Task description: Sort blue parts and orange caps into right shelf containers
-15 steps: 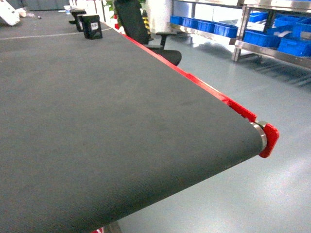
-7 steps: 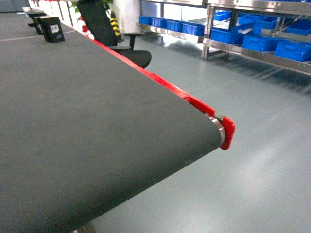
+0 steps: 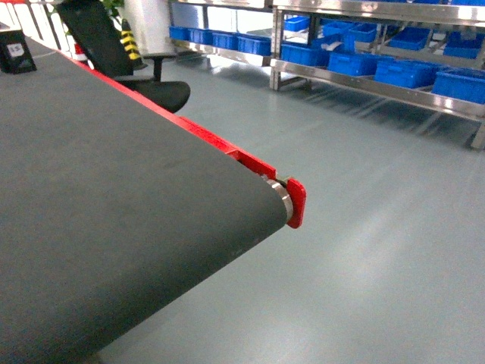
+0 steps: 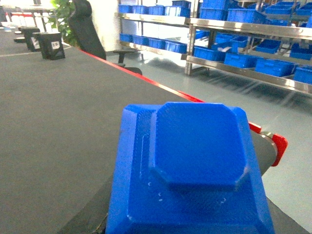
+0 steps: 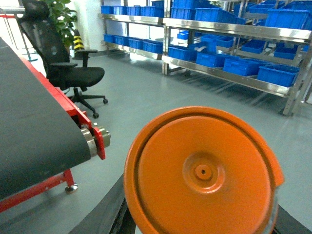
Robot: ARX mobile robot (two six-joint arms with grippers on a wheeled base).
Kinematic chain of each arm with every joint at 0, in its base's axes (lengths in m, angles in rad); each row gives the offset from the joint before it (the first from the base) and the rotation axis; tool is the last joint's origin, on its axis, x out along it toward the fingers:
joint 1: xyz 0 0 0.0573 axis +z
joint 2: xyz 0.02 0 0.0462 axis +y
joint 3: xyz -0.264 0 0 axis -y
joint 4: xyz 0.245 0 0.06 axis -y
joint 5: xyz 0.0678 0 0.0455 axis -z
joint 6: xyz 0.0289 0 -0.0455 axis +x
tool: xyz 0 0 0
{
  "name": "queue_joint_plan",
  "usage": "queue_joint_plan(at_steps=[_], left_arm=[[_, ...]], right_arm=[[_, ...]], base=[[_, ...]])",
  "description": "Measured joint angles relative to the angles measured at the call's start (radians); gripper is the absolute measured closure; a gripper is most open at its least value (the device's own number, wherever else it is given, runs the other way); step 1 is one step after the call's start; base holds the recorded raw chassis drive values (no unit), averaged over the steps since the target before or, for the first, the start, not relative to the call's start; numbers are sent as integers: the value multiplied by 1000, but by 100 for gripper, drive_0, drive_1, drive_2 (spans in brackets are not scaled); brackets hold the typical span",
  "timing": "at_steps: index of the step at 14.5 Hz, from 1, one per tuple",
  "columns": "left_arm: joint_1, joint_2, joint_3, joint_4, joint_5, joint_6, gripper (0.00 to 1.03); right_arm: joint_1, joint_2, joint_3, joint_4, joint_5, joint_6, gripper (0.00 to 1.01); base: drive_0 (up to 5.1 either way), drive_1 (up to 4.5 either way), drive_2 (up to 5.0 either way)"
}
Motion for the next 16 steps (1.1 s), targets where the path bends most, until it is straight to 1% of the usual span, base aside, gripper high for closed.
queue_joint_plan(at_steps=[16], left_arm=[[0,0,0,0,0,0,60]], right_arm=[[0,0,0,0,0,0,57]], base=[[-156,-156,-156]])
